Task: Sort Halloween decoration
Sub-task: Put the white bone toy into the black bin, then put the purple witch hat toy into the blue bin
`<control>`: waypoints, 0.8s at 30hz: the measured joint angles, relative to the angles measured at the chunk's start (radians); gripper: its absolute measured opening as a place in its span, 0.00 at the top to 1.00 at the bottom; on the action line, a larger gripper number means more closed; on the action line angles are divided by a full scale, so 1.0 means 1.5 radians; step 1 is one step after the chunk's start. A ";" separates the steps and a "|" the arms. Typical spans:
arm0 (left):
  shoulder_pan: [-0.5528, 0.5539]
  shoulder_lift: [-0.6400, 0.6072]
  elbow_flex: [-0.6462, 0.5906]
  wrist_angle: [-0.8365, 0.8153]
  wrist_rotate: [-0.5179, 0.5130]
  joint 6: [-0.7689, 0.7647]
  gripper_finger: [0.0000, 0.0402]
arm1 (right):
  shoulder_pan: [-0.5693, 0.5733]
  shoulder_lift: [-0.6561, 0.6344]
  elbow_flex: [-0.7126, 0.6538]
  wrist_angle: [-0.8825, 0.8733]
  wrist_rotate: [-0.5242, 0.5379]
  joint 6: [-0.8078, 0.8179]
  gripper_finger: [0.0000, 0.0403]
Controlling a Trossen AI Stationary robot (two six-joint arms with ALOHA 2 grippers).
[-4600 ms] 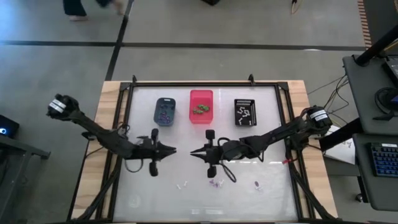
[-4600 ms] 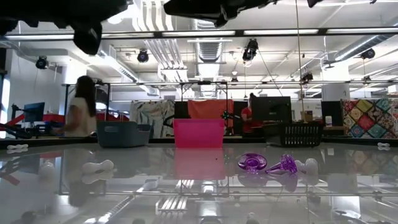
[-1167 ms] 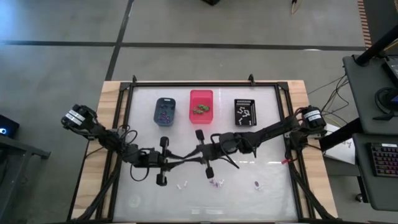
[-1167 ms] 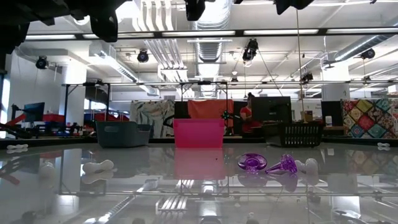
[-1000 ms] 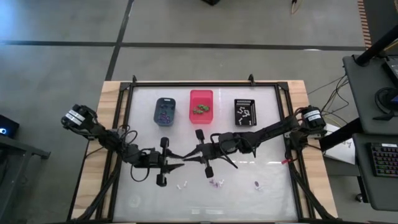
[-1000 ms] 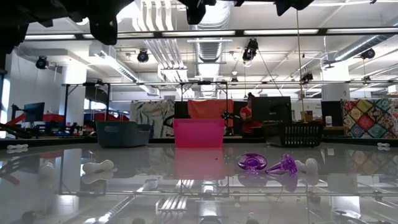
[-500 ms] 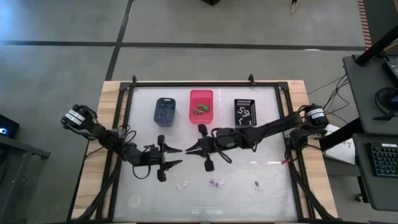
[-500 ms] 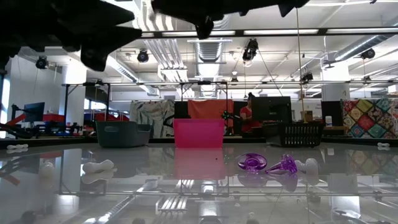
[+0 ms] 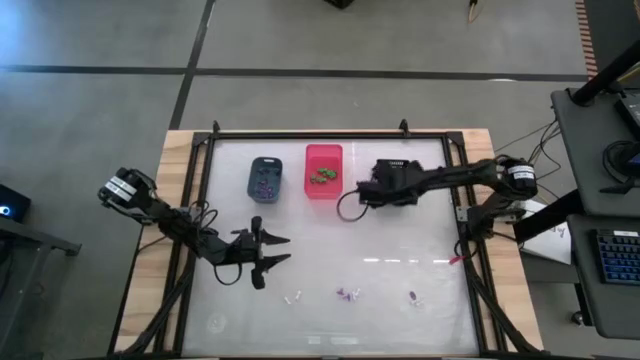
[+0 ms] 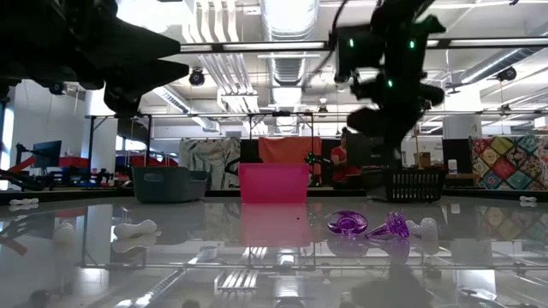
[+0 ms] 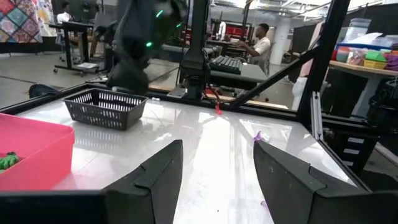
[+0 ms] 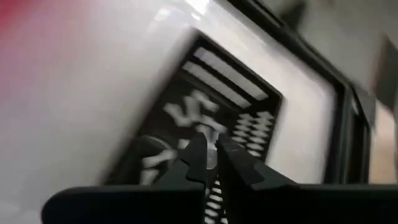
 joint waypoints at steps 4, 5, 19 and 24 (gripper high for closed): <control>0.003 0.000 0.000 0.000 0.000 0.000 0.55 | -0.041 0.001 -0.042 0.029 -0.010 0.016 0.93; 0.003 0.000 0.000 0.000 0.000 0.000 0.55 | -0.046 0.001 -0.048 0.044 -0.012 0.004 0.92; 0.002 0.000 0.000 -0.011 0.001 -0.001 0.55 | -0.044 0.001 -0.038 0.087 -0.038 -0.048 0.72; -0.001 0.000 0.003 -0.038 0.019 -0.009 0.55 | -0.007 0.001 -0.004 0.088 -0.121 -0.084 0.70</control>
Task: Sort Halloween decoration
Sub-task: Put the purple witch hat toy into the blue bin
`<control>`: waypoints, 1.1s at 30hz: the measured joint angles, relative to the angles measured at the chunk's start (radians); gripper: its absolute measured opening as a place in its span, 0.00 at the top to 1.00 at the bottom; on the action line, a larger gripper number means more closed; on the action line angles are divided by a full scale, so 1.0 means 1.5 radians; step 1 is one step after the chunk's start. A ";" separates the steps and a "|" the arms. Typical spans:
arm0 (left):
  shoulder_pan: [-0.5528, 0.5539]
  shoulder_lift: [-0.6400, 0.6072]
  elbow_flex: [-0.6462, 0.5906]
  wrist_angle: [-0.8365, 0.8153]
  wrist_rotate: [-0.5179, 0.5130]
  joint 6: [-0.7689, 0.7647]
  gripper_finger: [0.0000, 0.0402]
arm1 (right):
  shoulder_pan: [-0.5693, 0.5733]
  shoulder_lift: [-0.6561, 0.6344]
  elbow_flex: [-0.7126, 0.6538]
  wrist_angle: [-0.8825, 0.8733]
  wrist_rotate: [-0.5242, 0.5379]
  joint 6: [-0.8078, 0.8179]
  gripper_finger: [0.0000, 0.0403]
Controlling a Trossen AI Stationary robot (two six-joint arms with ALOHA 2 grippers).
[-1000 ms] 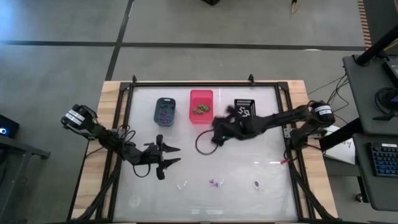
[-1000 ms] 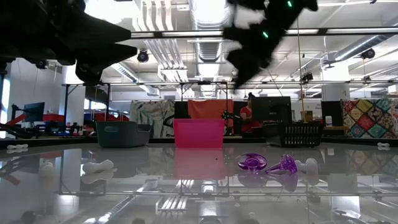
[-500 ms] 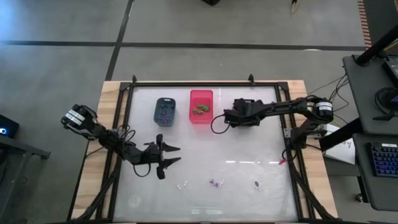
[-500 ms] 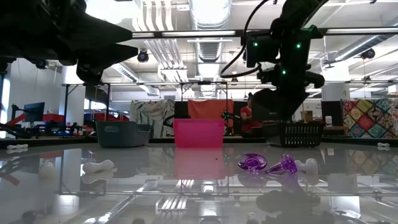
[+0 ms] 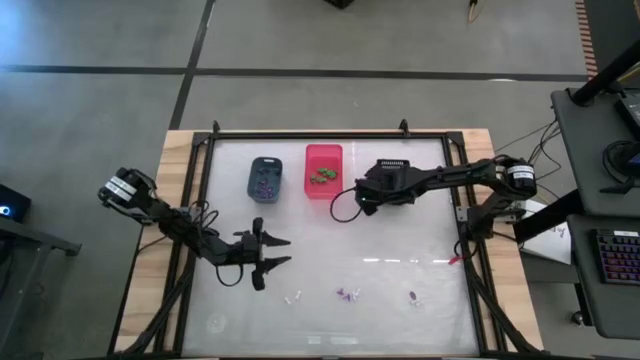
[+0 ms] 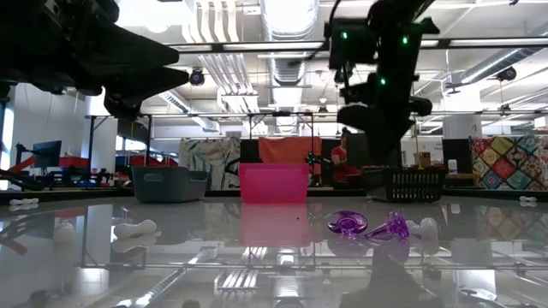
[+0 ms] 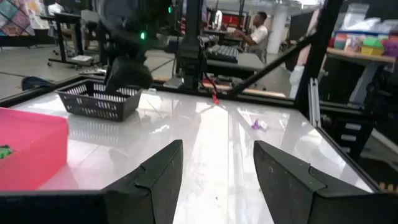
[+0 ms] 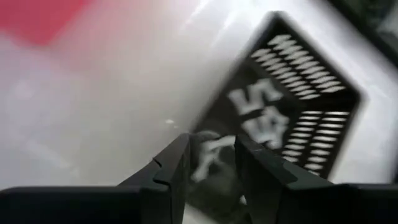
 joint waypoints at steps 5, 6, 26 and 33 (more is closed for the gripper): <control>-0.001 0.000 0.024 -0.061 0.006 -0.001 0.55 | 0.069 0.000 0.038 0.016 -0.076 -0.028 0.72; -0.001 0.000 0.028 -0.068 0.006 0.000 0.55 | 0.087 0.000 0.042 0.031 -0.091 -0.042 0.72; -0.020 -0.217 0.033 -0.148 0.006 0.073 0.55 | 0.316 0.099 0.088 0.274 -0.388 0.094 0.69; -0.020 -0.332 0.033 -0.273 0.002 0.082 0.55 | 0.317 0.185 0.198 0.166 -0.385 0.097 0.69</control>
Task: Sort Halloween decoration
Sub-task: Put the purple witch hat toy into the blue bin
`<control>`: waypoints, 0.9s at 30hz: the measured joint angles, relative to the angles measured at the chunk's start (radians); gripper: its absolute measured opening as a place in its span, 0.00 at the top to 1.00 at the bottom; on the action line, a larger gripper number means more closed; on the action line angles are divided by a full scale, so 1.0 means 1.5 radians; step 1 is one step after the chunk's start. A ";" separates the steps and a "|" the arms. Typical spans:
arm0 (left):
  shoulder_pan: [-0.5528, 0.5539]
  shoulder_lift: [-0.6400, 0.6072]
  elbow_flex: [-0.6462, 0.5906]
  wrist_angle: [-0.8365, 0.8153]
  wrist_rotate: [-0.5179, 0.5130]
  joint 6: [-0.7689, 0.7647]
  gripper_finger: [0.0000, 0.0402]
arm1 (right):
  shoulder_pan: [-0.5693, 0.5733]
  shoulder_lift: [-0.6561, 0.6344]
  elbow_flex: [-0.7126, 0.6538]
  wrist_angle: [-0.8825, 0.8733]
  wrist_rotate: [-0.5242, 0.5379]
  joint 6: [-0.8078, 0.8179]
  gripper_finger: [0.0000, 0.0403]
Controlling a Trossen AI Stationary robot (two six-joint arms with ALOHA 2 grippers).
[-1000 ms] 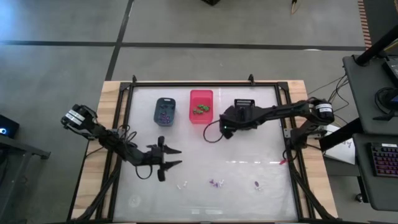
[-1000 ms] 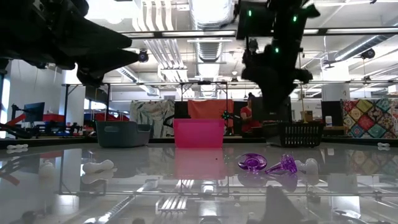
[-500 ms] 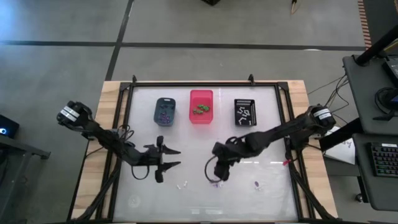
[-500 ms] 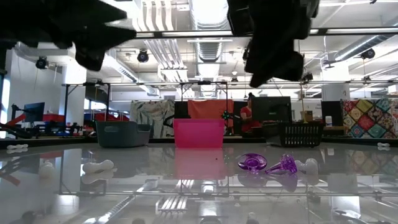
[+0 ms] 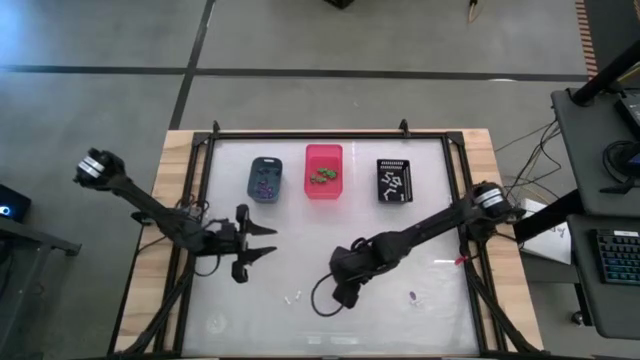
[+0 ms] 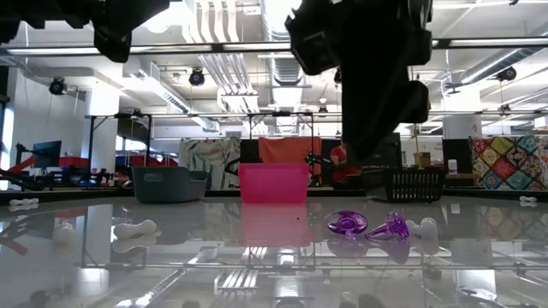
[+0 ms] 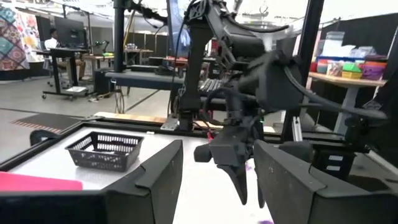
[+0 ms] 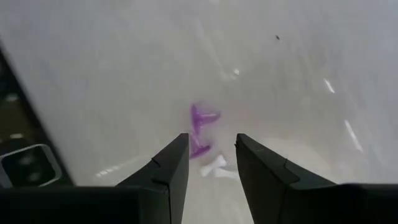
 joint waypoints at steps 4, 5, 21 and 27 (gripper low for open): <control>0.000 -0.031 0.000 -0.035 -0.002 0.014 0.55 | 0.001 0.054 0.059 -0.071 0.000 -0.003 0.69; 0.000 -0.036 0.000 -0.039 -0.002 0.022 0.55 | 0.001 0.066 0.071 -0.078 0.000 -0.005 0.69; 0.000 -0.041 -0.001 -0.061 -0.018 0.064 0.55 | 0.007 0.143 0.144 -0.089 -0.006 -0.006 0.69; 0.000 -0.041 -0.001 -0.061 -0.019 0.062 0.55 | 0.011 0.163 0.144 -0.085 -0.007 -0.014 0.69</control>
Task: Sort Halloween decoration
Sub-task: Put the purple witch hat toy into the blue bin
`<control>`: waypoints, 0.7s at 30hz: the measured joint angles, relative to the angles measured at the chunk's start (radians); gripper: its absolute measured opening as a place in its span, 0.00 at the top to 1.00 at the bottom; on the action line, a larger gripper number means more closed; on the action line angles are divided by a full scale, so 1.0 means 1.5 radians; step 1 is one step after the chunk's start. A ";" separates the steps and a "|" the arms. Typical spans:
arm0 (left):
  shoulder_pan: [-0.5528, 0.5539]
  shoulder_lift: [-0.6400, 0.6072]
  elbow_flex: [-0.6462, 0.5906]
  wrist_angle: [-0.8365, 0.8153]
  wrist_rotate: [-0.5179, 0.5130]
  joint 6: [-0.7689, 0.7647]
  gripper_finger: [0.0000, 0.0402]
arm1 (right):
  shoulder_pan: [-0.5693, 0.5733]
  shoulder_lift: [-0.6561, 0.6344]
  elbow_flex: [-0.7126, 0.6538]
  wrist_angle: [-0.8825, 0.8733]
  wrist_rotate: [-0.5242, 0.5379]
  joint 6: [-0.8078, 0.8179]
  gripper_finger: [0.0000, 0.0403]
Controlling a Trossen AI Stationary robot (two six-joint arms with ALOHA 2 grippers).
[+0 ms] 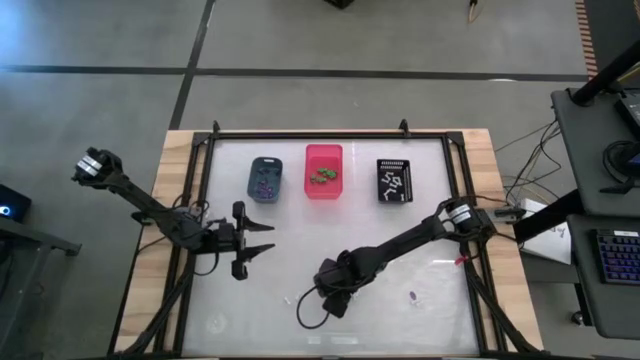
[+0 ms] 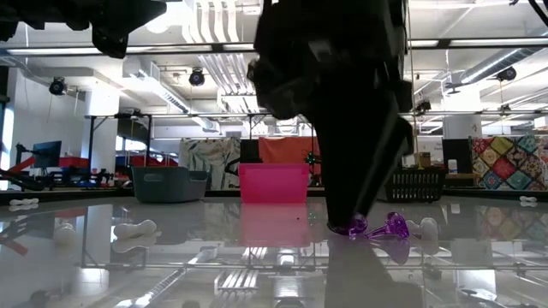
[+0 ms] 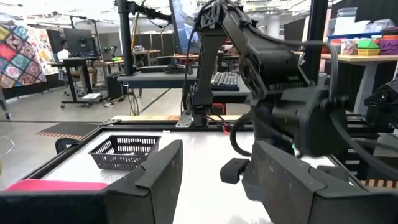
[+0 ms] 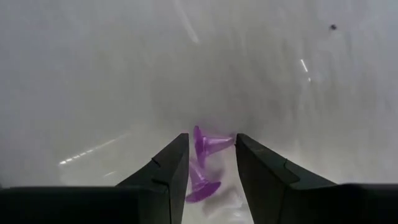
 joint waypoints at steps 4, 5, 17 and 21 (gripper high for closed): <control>0.000 0.000 0.000 0.000 0.000 -0.010 0.55 | 0.001 0.006 0.000 0.006 0.004 -0.018 0.70; 0.000 0.000 0.000 0.000 0.000 -0.015 0.55 | 0.001 0.008 0.000 0.006 0.007 -0.022 0.70; 0.000 0.001 0.000 0.000 0.000 -0.056 0.55 | -0.003 0.008 0.000 0.017 0.027 -0.062 0.95; 0.000 0.001 0.000 0.000 0.000 -0.076 0.55 | -0.007 -0.003 0.000 0.011 0.039 -0.098 0.97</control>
